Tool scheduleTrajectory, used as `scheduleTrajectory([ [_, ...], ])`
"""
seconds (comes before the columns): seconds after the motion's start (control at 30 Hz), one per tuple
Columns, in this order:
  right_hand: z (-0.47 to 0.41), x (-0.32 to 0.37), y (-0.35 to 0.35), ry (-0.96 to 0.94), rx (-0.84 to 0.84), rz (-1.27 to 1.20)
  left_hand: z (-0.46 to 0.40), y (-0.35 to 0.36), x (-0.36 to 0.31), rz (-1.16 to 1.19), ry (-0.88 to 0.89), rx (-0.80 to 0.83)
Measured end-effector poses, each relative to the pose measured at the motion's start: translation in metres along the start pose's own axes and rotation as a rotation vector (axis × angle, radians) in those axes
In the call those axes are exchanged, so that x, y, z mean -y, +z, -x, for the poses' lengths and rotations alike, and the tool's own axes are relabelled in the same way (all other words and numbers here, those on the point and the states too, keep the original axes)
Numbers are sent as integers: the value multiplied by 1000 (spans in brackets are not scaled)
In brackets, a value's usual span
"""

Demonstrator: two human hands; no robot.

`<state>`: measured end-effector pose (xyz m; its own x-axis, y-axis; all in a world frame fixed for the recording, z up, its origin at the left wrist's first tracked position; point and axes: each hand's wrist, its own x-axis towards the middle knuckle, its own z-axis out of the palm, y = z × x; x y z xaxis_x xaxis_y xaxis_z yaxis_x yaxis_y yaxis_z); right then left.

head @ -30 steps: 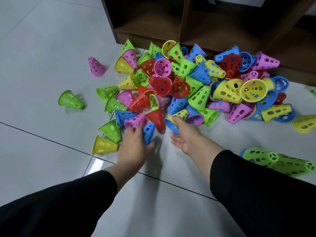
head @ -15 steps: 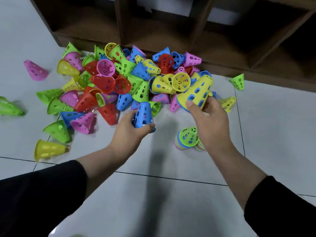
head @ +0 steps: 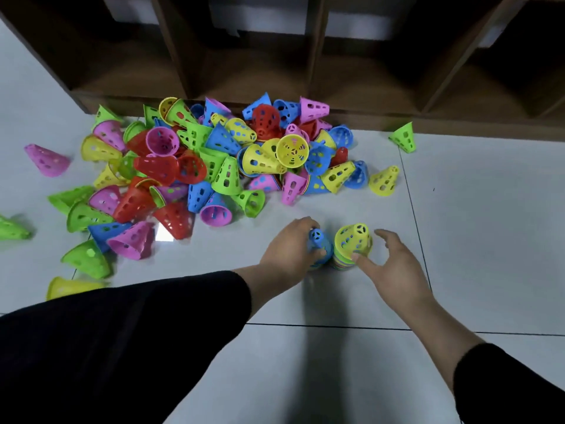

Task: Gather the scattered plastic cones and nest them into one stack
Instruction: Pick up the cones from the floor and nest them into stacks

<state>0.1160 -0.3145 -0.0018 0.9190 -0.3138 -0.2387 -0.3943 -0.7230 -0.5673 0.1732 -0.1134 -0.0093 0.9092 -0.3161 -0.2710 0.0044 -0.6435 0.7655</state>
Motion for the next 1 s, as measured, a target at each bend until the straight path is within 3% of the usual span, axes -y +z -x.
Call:
scheduleTrajectory([
  [0.07,-3,1,-2,-29,0,-38,-6,-6,-1,-130,-26,47],
  [0.3,6,30,-33,-85,151,196,7,-61,-51,-444,-89,242],
  [0.43,16,71,-61,-158,188,207,45,-109,-68,-512,-88,130],
  [0.63,12,148,-64,-348,218,301,93,-174,-40,-703,-189,4],
  [0.7,6,171,-56,-371,222,290,86,-193,-41,-642,-207,-78],
  [1.0,-58,172,-7,-498,272,437,15,-155,17,-494,-284,-204],
])
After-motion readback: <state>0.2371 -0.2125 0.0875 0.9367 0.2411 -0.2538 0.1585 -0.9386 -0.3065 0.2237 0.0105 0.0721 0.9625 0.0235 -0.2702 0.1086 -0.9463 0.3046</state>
